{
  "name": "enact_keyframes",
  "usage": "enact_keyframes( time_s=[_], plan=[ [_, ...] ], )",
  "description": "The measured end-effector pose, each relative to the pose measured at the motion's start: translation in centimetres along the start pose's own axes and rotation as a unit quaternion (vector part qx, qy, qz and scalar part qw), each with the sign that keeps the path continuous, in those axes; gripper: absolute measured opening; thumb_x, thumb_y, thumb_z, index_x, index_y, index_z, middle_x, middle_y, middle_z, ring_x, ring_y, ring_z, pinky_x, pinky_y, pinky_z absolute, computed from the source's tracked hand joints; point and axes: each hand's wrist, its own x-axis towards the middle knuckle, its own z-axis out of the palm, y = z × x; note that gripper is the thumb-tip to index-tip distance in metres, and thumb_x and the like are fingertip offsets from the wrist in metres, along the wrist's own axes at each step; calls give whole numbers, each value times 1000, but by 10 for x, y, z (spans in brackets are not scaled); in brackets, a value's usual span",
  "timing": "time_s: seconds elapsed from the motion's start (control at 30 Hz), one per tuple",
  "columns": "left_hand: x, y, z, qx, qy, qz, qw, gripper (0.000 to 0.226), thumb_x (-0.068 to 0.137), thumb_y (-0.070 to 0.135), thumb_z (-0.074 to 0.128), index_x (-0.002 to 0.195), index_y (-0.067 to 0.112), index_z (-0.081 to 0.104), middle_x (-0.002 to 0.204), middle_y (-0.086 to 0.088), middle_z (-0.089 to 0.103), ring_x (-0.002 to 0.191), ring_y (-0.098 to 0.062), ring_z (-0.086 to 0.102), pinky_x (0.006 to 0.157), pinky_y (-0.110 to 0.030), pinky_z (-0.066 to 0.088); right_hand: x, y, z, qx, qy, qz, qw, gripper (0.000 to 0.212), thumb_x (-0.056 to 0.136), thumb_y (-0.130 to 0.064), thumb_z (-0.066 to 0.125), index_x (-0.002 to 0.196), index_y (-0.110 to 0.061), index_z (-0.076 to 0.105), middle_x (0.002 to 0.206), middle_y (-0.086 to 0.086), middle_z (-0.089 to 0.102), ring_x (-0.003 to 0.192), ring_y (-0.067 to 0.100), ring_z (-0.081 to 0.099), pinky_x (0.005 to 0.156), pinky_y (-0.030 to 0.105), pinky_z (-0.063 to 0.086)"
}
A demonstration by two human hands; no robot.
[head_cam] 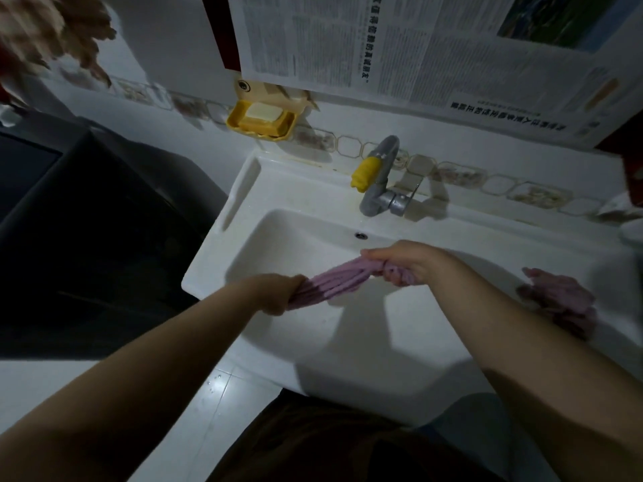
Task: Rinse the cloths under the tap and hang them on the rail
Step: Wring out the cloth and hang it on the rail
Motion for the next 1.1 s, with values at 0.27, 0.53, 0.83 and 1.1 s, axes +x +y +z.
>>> enact_keyframes(
  time_s=[0.27, 0.53, 0.83, 1.1],
  plan=[
    [15, 48, 49, -815, -78, 81, 568, 70, 83, 63, 53, 130, 10, 57, 125, -10, 63, 116, -25, 56, 105, -36, 39, 0, -23, 67, -234, 232, -179, 927, 30, 89, -25, 54, 116, -11, 52, 109, 13, 60, 105, 31, 59, 81, 31, 46],
    [9, 67, 17, -940, -17, 128, 316, 50, 87, 58, 48, 121, 24, 63, 114, 0, 69, 117, -19, 57, 109, -37, 35, -39, 2, 100, -432, 152, -278, 845, 48, 89, -26, 56, 132, -13, 39, 147, 9, 26, 130, 25, 37, 100, 34, 39],
    [-16, 24, -6, -749, -90, 156, 638, 29, 83, 4, 62, 112, 4, 58, 92, -10, 67, 82, -21, 64, 87, -43, 54, -46, 40, 41, -547, 308, -477, 615, 93, 76, -38, 73, 148, -21, 16, 155, 10, 13, 142, 35, 15, 113, 54, 25],
    [-25, 49, -42, -322, -95, 61, 940, 21, 85, 11, 69, 98, 13, 52, 81, -5, 58, 75, -21, 58, 69, -33, 53, -42, 9, 48, -647, 265, -476, 533, 80, 77, -8, 65, 145, -6, 22, 97, 19, 61, 83, 37, 62, 53, 39, 51]
  ],
)
